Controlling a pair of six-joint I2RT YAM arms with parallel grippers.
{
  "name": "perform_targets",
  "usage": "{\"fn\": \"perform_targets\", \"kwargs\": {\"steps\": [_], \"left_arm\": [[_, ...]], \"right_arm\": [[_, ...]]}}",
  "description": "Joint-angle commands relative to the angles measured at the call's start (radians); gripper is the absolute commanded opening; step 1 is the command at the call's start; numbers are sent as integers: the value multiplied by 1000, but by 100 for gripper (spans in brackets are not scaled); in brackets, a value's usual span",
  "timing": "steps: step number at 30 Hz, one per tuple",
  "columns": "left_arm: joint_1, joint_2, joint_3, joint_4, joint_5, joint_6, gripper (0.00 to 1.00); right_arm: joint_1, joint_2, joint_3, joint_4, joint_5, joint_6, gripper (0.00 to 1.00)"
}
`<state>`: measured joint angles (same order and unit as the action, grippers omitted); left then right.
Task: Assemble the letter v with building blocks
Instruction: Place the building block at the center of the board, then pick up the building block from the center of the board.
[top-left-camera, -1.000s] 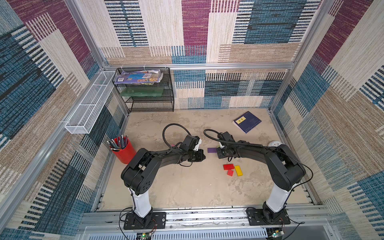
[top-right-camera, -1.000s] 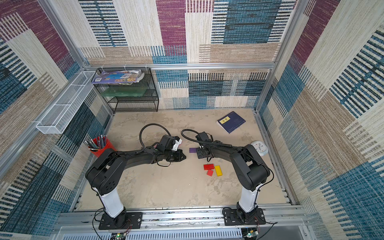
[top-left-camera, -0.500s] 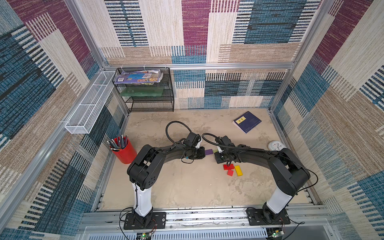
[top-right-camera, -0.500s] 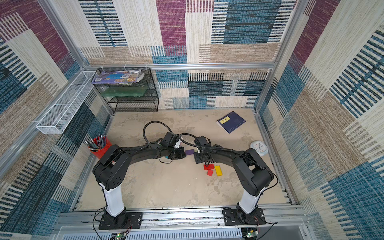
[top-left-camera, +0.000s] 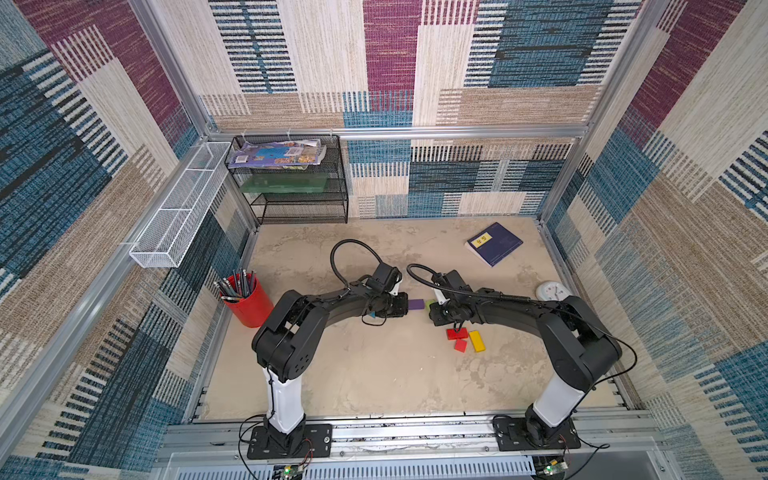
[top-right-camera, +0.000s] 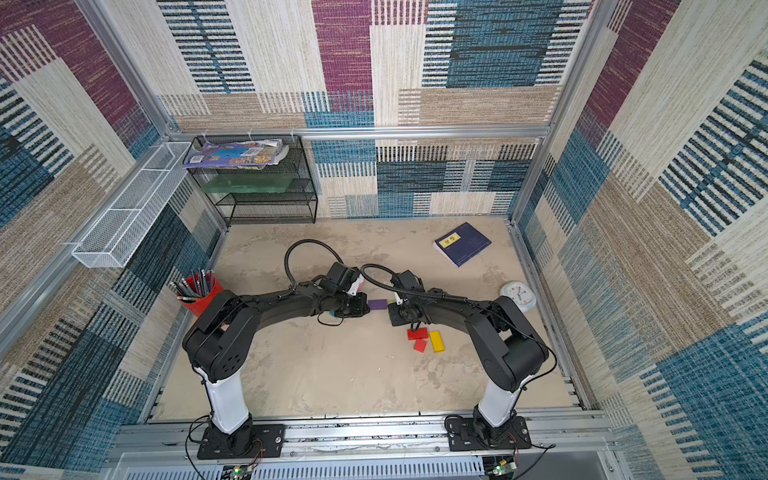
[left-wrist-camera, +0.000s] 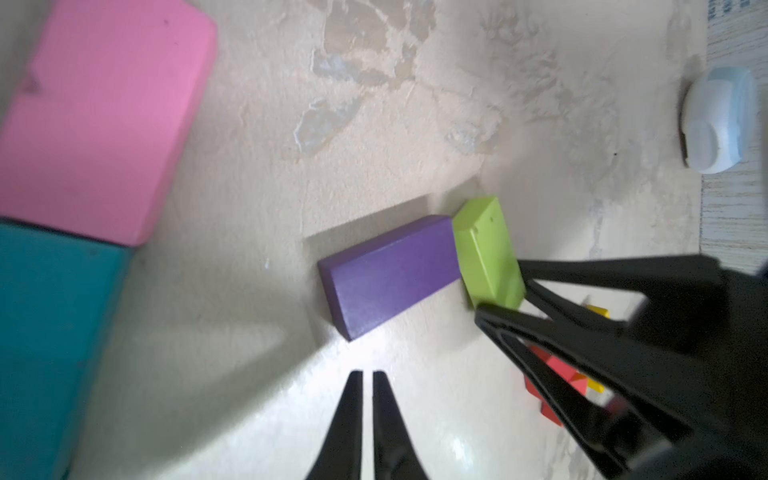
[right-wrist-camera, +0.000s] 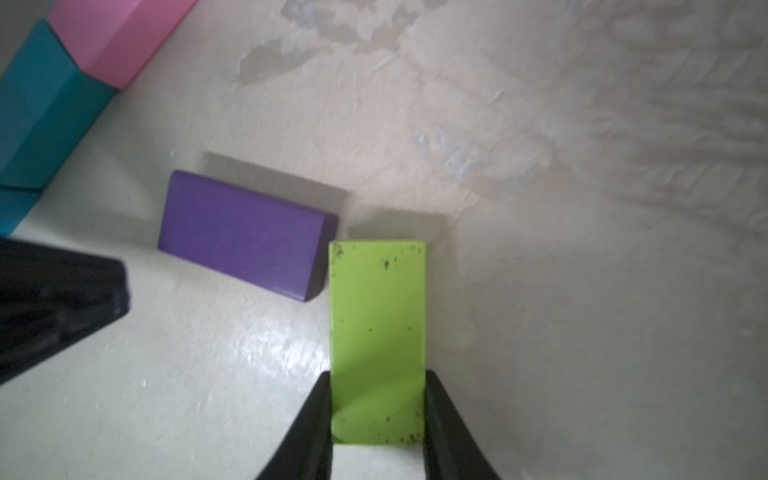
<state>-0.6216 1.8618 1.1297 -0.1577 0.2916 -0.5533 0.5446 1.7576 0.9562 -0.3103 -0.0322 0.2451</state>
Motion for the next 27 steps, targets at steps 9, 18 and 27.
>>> {"fn": "perform_targets", "kwargs": {"steps": [9,18,27], "left_arm": [[0,-187,-109,6,17,-1,18],[0,-420,-222,-16,-10,3,26],[15,-689,-420,21,-6,-30,40]], "right_arm": [[1,26,23,-133,51,-32,61],[27,-225,-55,-7,31,-100,77],[134,-78,107,-89,145,-213,79]]}}
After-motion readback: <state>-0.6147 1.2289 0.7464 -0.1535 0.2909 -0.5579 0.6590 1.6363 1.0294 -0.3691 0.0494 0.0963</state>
